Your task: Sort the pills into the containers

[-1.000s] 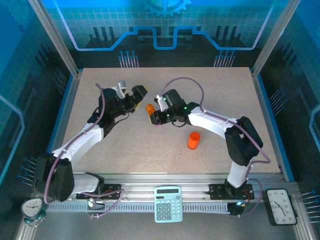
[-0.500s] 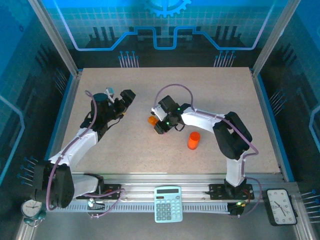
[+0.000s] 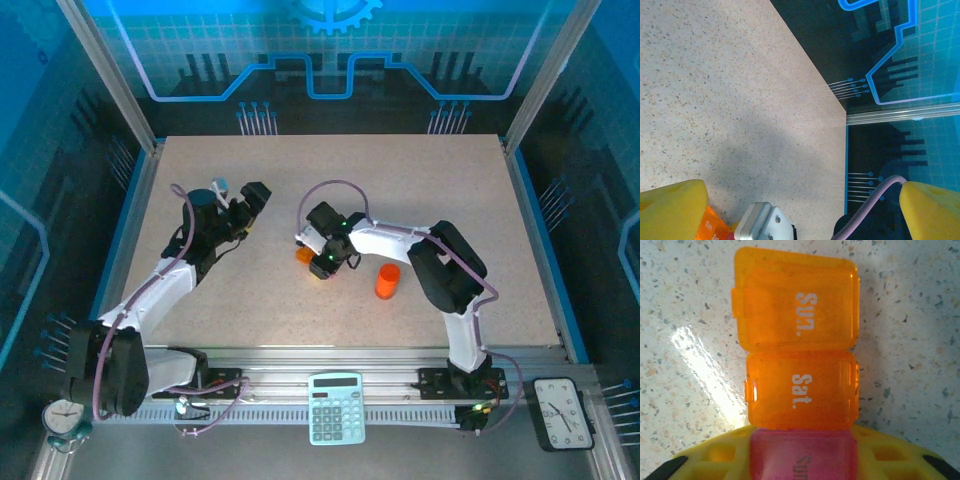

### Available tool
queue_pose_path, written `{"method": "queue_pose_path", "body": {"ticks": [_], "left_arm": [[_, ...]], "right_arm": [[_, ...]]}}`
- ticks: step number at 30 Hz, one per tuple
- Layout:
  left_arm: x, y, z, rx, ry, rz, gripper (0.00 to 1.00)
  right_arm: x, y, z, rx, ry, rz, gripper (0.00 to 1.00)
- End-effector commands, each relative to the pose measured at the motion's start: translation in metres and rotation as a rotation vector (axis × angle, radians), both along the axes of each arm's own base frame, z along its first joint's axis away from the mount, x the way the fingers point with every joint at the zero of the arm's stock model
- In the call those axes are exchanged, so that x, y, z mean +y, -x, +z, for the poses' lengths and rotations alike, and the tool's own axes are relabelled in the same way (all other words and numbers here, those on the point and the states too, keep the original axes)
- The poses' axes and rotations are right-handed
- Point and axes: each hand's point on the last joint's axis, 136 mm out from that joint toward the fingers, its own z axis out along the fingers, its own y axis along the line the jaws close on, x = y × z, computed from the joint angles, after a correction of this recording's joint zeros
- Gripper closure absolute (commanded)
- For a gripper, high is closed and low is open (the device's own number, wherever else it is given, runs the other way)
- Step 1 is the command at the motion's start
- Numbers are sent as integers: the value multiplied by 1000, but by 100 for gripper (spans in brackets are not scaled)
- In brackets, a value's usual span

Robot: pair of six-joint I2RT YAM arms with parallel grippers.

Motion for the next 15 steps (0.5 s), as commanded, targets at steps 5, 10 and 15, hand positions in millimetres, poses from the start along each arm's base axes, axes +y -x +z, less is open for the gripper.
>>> {"method": "queue_pose_path", "body": {"ticks": [5, 10, 15], "left_arm": [[0, 0, 8, -31, 21, -6, 1], [-3, -2, 8, -35, 28, -16, 1], [-6, -2, 10, -39, 29, -32, 1]], "right_arm": [[-15, 1, -4, -37, 101, 8, 30], [-38, -7, 5, -104, 200, -27, 27], [-66, -27, 14, -174, 318, -96, 27]]}}
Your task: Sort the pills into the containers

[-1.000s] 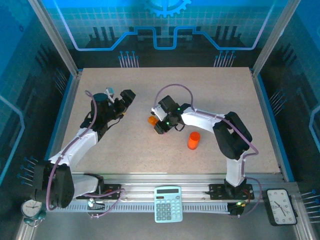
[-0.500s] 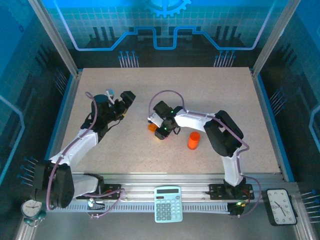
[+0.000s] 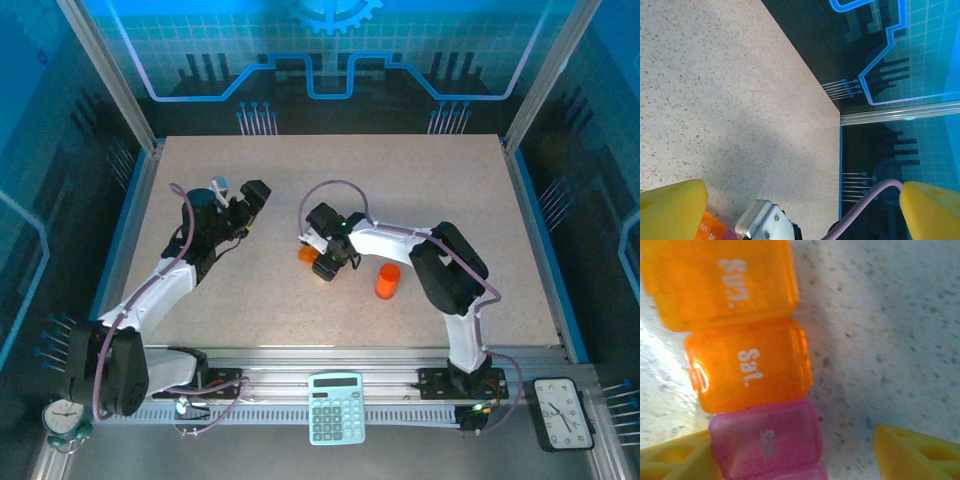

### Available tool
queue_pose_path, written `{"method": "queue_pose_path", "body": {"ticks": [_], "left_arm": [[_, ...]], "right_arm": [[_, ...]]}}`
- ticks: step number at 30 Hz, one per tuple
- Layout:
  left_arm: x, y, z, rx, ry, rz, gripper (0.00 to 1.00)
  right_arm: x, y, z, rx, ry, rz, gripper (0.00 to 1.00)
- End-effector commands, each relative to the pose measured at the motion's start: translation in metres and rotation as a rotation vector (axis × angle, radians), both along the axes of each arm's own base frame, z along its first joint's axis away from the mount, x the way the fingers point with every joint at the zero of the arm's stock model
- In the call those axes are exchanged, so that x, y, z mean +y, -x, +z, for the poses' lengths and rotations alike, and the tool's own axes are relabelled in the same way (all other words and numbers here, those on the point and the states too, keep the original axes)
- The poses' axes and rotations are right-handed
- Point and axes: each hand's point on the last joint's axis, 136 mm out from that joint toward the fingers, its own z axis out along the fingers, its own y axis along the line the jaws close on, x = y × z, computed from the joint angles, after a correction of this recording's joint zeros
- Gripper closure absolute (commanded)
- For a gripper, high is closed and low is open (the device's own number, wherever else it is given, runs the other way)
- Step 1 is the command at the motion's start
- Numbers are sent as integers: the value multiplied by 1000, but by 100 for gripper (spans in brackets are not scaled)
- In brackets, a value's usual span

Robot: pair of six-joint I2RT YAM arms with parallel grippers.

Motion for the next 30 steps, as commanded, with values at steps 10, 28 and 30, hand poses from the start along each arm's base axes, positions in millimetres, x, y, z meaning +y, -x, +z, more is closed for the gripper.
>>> {"method": "queue_pose_path", "body": {"ticks": [10, 28, 30], "left_arm": [[-15, 0, -4, 21, -24, -87, 1], [-40, 24, -76, 240, -615, -324, 1], [-43, 27, -82, 258, -679, -349, 1]], "right_arm": [[-63, -32, 32, -30, 101, -209, 26], [-32, -50, 49, 195, -237, -379, 19], [-28, -52, 44, 206, -238, -376, 19]]}}
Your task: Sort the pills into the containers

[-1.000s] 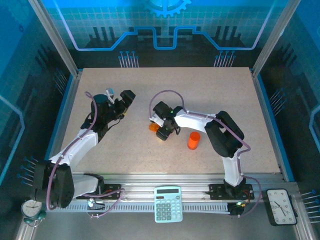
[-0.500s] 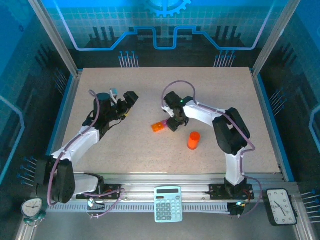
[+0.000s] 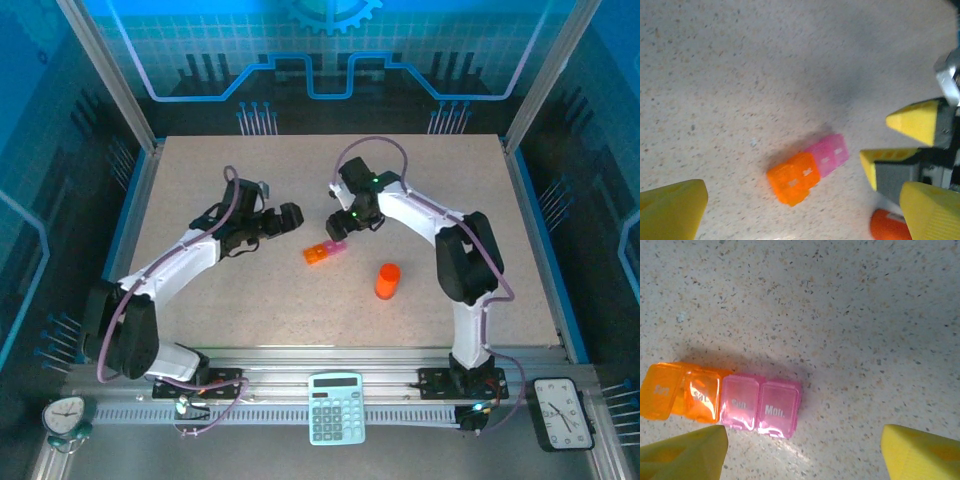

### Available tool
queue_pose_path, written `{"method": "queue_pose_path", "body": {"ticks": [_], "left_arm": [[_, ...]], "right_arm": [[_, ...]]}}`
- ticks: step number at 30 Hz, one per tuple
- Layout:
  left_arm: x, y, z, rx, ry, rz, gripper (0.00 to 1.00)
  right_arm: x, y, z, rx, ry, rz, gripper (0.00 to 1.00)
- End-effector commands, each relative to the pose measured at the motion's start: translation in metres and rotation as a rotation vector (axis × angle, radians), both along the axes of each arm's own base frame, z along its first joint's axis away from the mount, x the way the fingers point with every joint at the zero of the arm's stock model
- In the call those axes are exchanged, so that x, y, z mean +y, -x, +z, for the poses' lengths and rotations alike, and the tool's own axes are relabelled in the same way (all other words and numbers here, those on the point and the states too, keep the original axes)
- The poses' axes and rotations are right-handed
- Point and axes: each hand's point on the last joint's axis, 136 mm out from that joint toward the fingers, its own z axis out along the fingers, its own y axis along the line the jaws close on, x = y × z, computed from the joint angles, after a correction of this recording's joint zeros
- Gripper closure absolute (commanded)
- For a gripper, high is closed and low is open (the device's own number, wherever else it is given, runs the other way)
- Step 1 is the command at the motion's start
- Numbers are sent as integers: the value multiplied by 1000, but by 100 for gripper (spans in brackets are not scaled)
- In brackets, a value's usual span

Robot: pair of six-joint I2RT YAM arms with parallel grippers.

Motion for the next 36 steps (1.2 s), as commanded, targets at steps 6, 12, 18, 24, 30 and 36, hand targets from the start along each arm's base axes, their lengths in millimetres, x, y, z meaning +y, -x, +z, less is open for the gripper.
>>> {"method": "queue_pose_path", "body": {"ticks": [6, 12, 18, 24, 30, 36], "left_arm": [[0, 16, -23, 50, -252, -107, 1], [0, 24, -32, 69, -332, -143, 1], [-7, 35, -44, 72, -417, -206, 1], [-22, 43, -58, 69, -503, -290, 1], [-33, 43, -72, 73, -551, -331, 1], [-33, 34, -81, 82, -577, -315, 1]], "right_arm": [[17, 7, -24, 88, 9, 14, 19], [20, 10, -38, 104, 38, 28, 20], [16, 13, -49, 121, 55, 26, 20], [14, 18, -54, 134, 62, 27, 20], [12, 19, -57, 136, 70, 27, 20], [11, 21, -59, 141, 71, 29, 20]]}}
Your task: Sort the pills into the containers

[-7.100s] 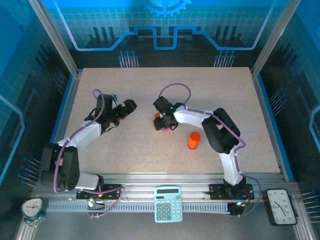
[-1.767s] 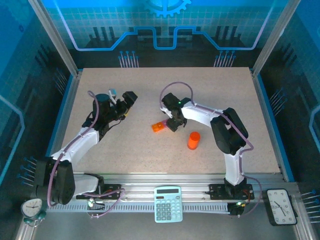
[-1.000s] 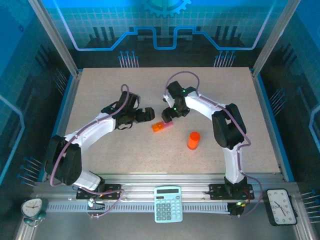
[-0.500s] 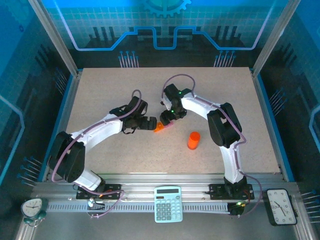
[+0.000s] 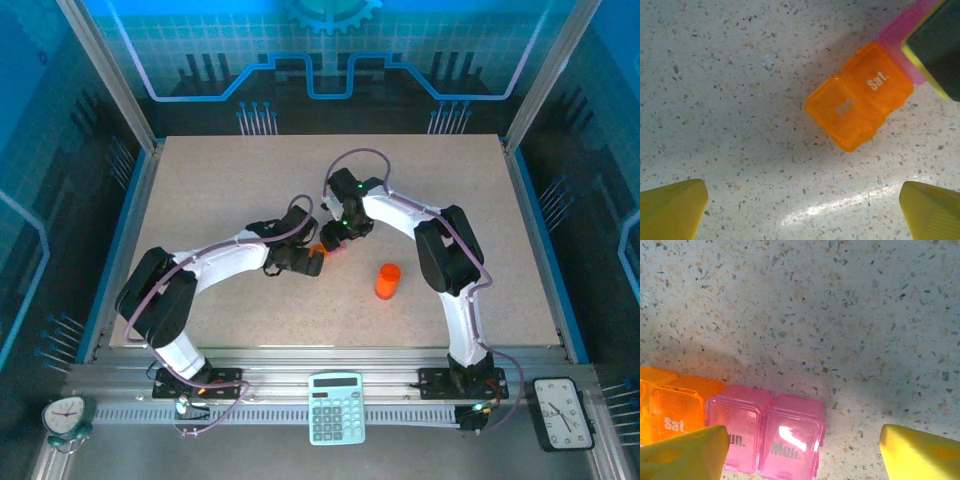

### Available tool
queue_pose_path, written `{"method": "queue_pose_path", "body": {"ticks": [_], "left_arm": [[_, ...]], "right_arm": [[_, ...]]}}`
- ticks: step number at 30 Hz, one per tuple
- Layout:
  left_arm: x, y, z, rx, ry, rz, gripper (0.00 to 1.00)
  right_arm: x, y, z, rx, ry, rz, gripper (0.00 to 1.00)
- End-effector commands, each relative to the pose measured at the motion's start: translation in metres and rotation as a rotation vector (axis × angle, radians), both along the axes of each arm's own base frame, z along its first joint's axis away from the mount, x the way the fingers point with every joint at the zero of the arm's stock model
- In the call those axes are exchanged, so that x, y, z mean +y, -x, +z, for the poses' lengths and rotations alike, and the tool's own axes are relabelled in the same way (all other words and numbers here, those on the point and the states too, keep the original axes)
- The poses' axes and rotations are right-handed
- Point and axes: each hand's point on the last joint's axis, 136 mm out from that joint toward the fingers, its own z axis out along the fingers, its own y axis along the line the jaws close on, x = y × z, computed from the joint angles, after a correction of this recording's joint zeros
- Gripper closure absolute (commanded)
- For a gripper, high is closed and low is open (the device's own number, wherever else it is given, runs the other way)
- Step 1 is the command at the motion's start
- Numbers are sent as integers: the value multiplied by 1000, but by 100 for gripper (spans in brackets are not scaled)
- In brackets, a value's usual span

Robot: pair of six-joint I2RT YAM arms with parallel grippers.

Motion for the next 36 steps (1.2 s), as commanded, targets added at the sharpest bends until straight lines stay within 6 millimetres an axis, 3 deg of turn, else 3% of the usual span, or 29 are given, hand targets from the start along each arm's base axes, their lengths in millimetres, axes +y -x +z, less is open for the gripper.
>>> {"method": "queue_pose_path", "body": {"ticks": [1, 13, 23, 36], "left_arm": [[-2, -12, 5, -30, -30, -10, 1], [-7, -23, -8, -15, -63, -14, 1], [3, -27, -13, -8, -81, 3, 1], [22, -42, 0, -36, -59, 59, 1]], "right_arm": [[-3, 13, -16, 49, 29, 4, 20], [-4, 16, -23, 61, 35, 6, 21], [-6, 17, -27, 66, 41, 7, 21], [-8, 20, -31, 74, 51, 8, 21]]}}
